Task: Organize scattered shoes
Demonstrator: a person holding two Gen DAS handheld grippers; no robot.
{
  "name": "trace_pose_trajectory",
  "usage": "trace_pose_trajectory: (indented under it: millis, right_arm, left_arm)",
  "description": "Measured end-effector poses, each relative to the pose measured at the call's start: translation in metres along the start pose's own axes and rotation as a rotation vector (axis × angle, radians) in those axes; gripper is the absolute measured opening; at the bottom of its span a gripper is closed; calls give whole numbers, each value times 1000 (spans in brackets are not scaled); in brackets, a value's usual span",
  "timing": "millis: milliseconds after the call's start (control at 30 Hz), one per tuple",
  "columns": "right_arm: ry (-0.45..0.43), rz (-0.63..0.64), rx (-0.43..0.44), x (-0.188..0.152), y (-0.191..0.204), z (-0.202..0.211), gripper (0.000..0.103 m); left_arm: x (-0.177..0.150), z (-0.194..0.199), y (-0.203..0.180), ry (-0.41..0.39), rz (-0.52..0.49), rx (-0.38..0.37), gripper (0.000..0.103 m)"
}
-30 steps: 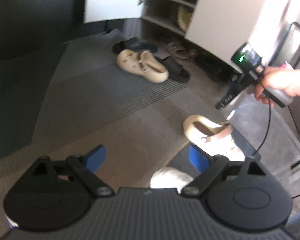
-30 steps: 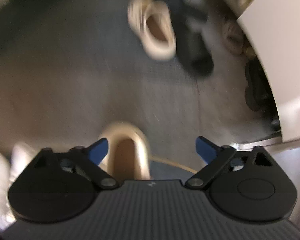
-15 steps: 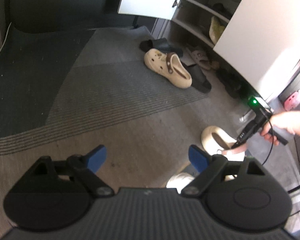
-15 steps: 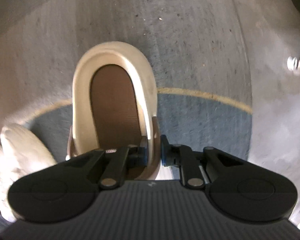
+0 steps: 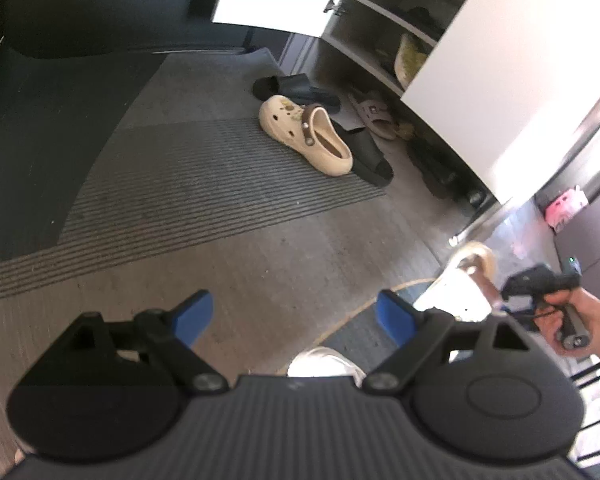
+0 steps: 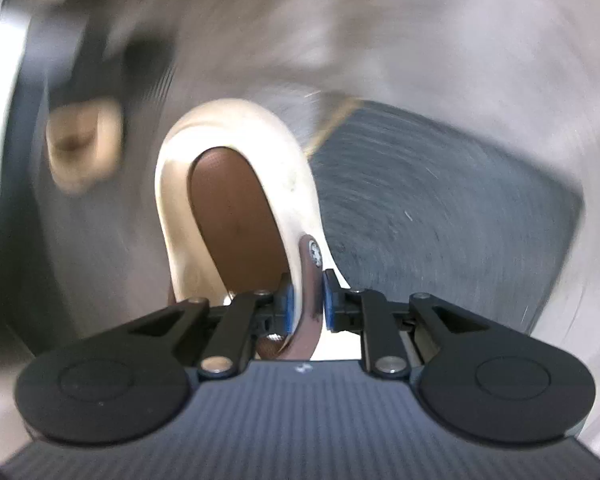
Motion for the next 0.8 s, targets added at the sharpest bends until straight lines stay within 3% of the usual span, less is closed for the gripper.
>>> trace_pose_trajectory:
  millis: [33,100,300,800]
  right_arm:
    - [-16,-151,53,-11,-24,5,18]
    - [-65,-331,93,-32,-56,7,19]
    - [-126,-704,226,-74,-113,-12,26]
    - [-100,-754,298,-50,-151,-31,30]
  left_arm:
    - [-1,-3,-1,6,0,-2,90]
    - [-2,-7,-4,19,1,0,90]
    - [-6,-10,-11,31,-38,9,90]
    - [-9,-16,-24,43,-70,-10,90]
Point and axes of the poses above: each gripper's, at about its wrist camera, not at the fingertips, and z roughly against the way its jaws point, y to its left, x to its top, the point moved 4 cm from there along -z, roughly the way its jaws point, and after that the axes turned 11 degrees about -x, right-handed, at the moved point
